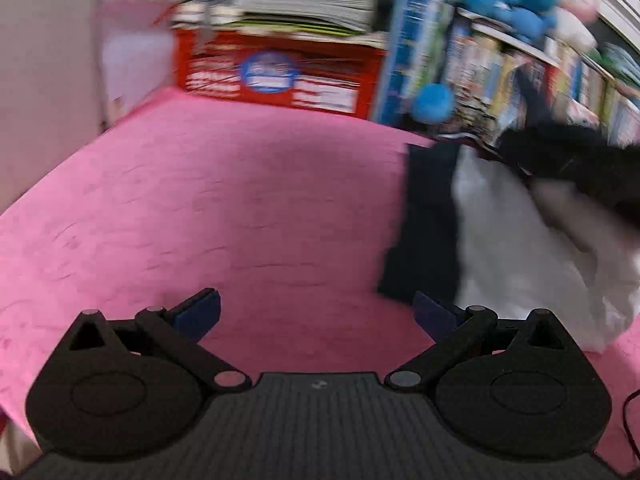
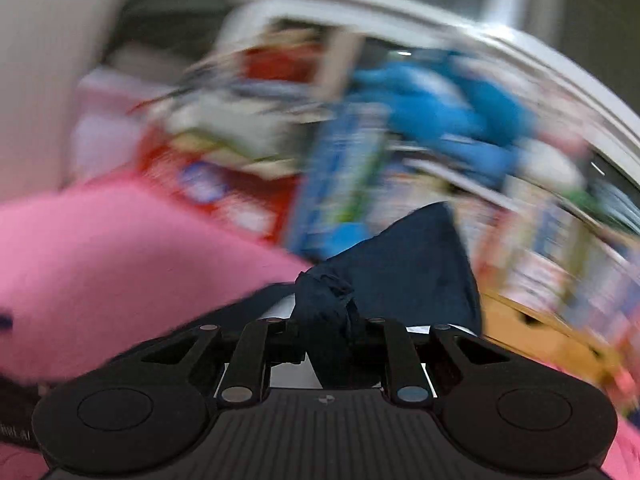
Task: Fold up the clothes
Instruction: 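Lift and fold the jacket over onto itself with the right gripper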
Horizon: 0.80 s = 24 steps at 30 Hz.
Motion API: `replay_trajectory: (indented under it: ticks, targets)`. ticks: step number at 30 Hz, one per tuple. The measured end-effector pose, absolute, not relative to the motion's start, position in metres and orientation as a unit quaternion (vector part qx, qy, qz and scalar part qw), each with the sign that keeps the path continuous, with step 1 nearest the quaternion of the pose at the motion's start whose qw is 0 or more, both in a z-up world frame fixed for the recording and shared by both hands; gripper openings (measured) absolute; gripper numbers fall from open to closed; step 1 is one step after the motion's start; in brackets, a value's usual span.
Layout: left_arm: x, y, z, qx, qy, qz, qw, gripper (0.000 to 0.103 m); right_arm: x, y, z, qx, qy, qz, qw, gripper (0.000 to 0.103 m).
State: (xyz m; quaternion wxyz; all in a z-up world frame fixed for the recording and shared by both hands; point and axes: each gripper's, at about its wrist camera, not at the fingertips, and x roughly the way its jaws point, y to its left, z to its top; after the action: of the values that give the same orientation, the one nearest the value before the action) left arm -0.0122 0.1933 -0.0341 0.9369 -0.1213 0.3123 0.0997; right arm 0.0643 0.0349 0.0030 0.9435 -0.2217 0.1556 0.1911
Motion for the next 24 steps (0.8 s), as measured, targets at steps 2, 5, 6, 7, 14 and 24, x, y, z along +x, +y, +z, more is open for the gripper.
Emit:
replay_trajectory:
  ticks: [2,5,6,7,14,24]
  targets:
    - [-0.015,0.203,-0.038,-0.129,0.316,0.107,0.934,0.103,0.059,0.067,-0.017,-0.259,0.163,0.21,0.929,0.018]
    - [-0.013,0.207,-0.043,-0.133,0.319,0.112,0.932,0.103,0.052,0.086,-0.036,-0.297,0.163,0.207,0.918,0.018]
    - [-0.012,0.206,-0.044,-0.128,0.317,0.113,0.933,0.103,0.048,0.088,-0.035,-0.301,0.157,0.205,0.918,0.017]
    - [-0.011,0.204,-0.044,-0.124,0.315,0.114,0.934,0.103,0.045,0.089,-0.033,-0.304,0.15,0.205,0.918,0.017]
    - [-0.003,0.194,-0.052,-0.073,0.316,0.138,0.936,0.103,0.041,0.096,-0.043,-0.304,0.16,0.232,0.91,0.017]
    - [-0.004,0.196,-0.055,-0.072,0.305,0.137,0.94,0.103,0.028,0.072,-0.051,-0.345,0.119,0.202,0.909,0.054]
